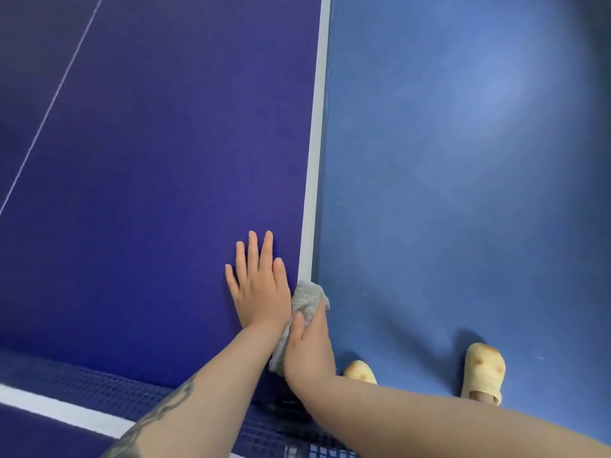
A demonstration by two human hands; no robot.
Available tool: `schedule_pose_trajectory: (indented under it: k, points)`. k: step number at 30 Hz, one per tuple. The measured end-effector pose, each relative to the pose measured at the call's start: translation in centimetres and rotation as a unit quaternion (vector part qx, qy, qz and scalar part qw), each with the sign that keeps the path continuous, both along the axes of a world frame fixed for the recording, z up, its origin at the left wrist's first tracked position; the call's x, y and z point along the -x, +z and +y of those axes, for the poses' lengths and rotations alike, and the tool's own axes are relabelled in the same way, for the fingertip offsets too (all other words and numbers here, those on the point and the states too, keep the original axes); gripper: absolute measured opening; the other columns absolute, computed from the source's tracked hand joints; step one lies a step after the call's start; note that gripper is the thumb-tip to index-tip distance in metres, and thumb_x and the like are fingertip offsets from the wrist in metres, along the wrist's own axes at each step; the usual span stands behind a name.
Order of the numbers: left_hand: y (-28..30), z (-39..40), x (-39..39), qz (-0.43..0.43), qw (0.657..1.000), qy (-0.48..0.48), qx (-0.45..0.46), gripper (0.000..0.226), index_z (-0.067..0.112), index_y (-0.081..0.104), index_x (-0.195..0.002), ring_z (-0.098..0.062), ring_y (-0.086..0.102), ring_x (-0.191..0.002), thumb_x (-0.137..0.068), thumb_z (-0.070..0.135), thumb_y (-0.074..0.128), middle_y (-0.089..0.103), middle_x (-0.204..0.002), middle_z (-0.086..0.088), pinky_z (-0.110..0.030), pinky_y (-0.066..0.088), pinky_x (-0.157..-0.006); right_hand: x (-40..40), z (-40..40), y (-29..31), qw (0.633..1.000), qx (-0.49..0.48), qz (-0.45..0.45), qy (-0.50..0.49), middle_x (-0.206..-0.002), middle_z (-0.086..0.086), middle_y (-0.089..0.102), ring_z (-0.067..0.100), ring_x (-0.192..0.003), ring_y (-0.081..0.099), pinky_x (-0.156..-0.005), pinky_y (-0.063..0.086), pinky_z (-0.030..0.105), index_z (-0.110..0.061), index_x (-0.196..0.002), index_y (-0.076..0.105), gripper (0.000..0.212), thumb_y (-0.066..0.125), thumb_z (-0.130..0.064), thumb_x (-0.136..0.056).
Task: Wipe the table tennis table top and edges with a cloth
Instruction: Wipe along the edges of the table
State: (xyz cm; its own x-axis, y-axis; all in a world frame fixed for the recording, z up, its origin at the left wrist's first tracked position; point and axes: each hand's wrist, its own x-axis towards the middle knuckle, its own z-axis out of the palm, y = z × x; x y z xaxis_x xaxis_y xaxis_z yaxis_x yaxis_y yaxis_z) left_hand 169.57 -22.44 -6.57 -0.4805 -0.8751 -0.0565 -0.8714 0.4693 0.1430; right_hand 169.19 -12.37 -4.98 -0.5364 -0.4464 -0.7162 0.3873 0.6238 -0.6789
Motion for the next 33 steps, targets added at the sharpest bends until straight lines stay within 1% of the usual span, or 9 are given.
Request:
schedule_pose_trajectory:
  k: [2, 4, 8, 10, 13, 17, 23, 29, 33]
  points:
    - [-0.2, -0.2, 0.7, 0.023, 0.999, 0.045, -0.001, 0.05, 0.033, 0.02, -0.154, -0.011, 0.005, -0.15, -0.103, 0.036, 0.02, 0.013, -0.162, 0.01, -0.042, 0.005, -0.12, 2.4, -1.9, -0.8, 0.999, 0.033, 0.037, -0.005, -0.163, -0.003, 0.023, 0.018, -0.146, 0.03, -0.115, 0.03, 0.039, -0.029, -0.158, 0.001, 0.059, 0.028, -0.037, -0.106]
    - [-0.2, -0.1, 1.0, 0.026, 0.998, 0.056, 0.007, 0.054, 0.032, 0.022, -0.154, -0.009, 0.005, -0.15, -0.1, 0.037, 0.018, 0.014, -0.161, 0.012, -0.041, 0.005, -0.12, 3.5, -2.5, -1.5, 0.996, 0.066, 0.059, -0.01, -0.163, -0.006, 0.022, 0.015, -0.147, 0.028, -0.116, 0.03, 0.041, -0.031, -0.158, 0.002, 0.058, 0.028, -0.037, -0.106]
    - [-0.2, -0.1, 1.0, 0.027, 0.998, 0.058, 0.013, 0.055, 0.032, 0.025, -0.153, -0.008, 0.007, -0.149, -0.098, 0.038, 0.018, 0.016, -0.16, 0.014, -0.041, 0.007, -0.121, 1.5, 0.1, -1.5, 0.996, 0.086, 0.002, -0.004, -0.162, -0.01, 0.024, 0.007, -0.146, 0.027, -0.118, 0.028, 0.036, -0.034, -0.158, 0.007, 0.057, 0.029, -0.04, -0.105]
    - [-0.1, -0.2, 1.1, 0.036, 0.997, 0.063, 0.014, 0.055, 0.032, 0.027, -0.152, -0.008, 0.009, -0.149, -0.098, 0.039, 0.018, 0.018, -0.16, 0.014, -0.041, 0.007, -0.121, 1.7, 0.1, -1.2, 0.997, 0.082, -0.009, 0.008, -0.163, -0.006, 0.021, 0.01, -0.147, 0.025, -0.118, 0.027, 0.035, -0.029, -0.158, 0.004, 0.059, 0.029, -0.038, -0.106]
    - [0.0, -0.3, 1.1, 0.035, 0.997, 0.063, 0.02, 0.061, 0.033, 0.028, -0.152, -0.008, 0.011, -0.149, -0.095, 0.045, 0.011, 0.02, -0.16, 0.014, -0.04, 0.008, -0.12, 4.8, -3.1, -1.1, 0.996, 0.083, 0.035, 0.004, -0.164, -0.001, 0.021, 0.015, -0.149, 0.023, -0.118, 0.027, 0.039, -0.023, -0.159, 0.004, 0.06, 0.031, -0.035, -0.106]
    - [-0.2, -0.5, 0.8, 0.035, 0.997, 0.069, 0.025, 0.062, 0.034, 0.029, -0.151, -0.007, 0.013, -0.148, -0.093, 0.047, 0.011, 0.022, -0.16, 0.014, -0.038, 0.008, -0.119, 7.5, -5.9, -1.2, 0.996, 0.082, 0.045, -0.008, -0.166, -0.004, 0.013, 0.016, -0.15, 0.017, -0.118, 0.025, 0.042, -0.023, -0.159, 0.0, 0.061, 0.03, -0.036, -0.107]
    - [0.1, -0.2, 1.0, 0.044, 0.996, 0.071, 0.022, 0.058, 0.032, 0.031, -0.151, -0.007, 0.013, -0.148, -0.096, 0.044, 0.015, 0.023, -0.159, 0.013, -0.039, 0.009, -0.119, 5.6, -3.0, -0.9, 0.995, 0.097, 0.006, 0.029, -0.165, -0.001, 0.017, 0.016, -0.149, 0.021, -0.117, 0.027, 0.041, -0.023, -0.159, 0.0, 0.062, 0.033, -0.032, -0.106]
    - [0.2, 0.3, 1.0, 0.04, 0.996, 0.077, 0.015, 0.054, 0.035, 0.028, -0.151, -0.002, 0.009, -0.148, -0.099, 0.042, 0.017, 0.019, -0.159, 0.017, -0.036, 0.007, -0.12, 10.7, -8.1, -0.7, 0.995, 0.092, 0.007, -0.025, -0.166, -0.004, 0.013, 0.014, -0.151, 0.016, -0.121, 0.02, 0.043, -0.026, -0.159, -0.001, 0.06, 0.029, -0.035, -0.107]
    - [0.0, 0.2, 0.7, 0.031, 0.997, 0.072, 0.019, 0.053, 0.034, 0.028, -0.152, -0.003, 0.01, -0.148, -0.1, 0.04, 0.019, 0.02, -0.159, 0.016, -0.037, 0.009, -0.12, 9.4, -7.1, -0.2, 0.996, 0.084, 0.014, -0.033, -0.164, -0.007, 0.018, 0.011, -0.15, 0.017, -0.12, 0.022, 0.039, -0.027, -0.159, 0.004, 0.058, 0.03, -0.036, -0.107]
